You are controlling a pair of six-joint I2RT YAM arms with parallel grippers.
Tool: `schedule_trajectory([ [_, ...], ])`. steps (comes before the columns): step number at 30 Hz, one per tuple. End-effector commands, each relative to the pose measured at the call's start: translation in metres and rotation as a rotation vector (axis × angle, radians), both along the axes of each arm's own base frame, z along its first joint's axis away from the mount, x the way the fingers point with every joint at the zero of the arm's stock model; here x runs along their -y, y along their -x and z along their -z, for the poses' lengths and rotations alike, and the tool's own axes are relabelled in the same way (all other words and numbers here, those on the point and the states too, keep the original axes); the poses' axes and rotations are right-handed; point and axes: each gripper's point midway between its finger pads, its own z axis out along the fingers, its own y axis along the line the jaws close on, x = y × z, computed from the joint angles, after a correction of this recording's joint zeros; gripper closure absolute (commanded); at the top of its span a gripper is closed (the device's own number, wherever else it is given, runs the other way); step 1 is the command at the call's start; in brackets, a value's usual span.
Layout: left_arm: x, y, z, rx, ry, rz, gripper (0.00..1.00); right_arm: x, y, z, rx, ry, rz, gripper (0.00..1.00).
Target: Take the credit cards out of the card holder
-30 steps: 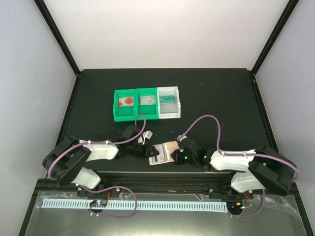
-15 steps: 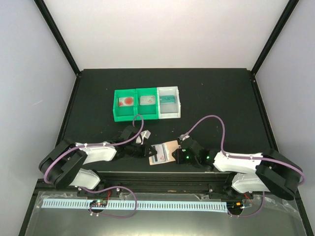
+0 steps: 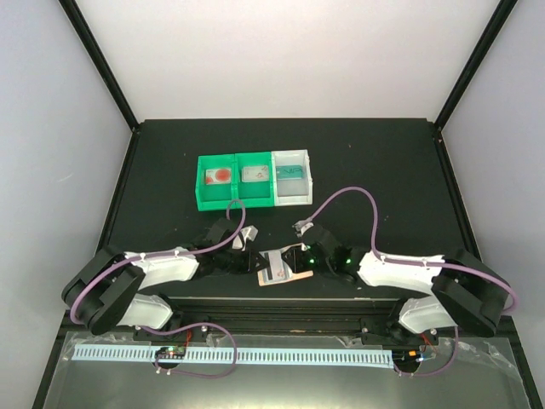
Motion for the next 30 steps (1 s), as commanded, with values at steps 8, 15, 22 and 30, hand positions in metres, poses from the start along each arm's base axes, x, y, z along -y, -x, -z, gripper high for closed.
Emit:
schedule_trajectory([
  [8, -0.009, -0.003, 0.016, 0.013, -0.072, -0.015, 0.81, 0.003, -0.003, 0.04, -0.063, 0.019, -0.017, 0.81],
  [15, -0.01, -0.006, 0.014, 0.016, -0.084, -0.015, 0.83, -0.002, 0.005, 0.04, -0.101, -0.049, -0.044, 0.81],
  [22, -0.009, -0.006, -0.002, 0.028, -0.055, -0.03, 0.84, -0.003, 0.002, 0.044, -0.111, -0.051, -0.035, 0.81],
  [30, 0.002, -0.01, -0.02, 0.069, 0.02, -0.01, 0.84, -0.001, 0.0, 0.052, -0.123, -0.032, -0.016, 0.82],
])
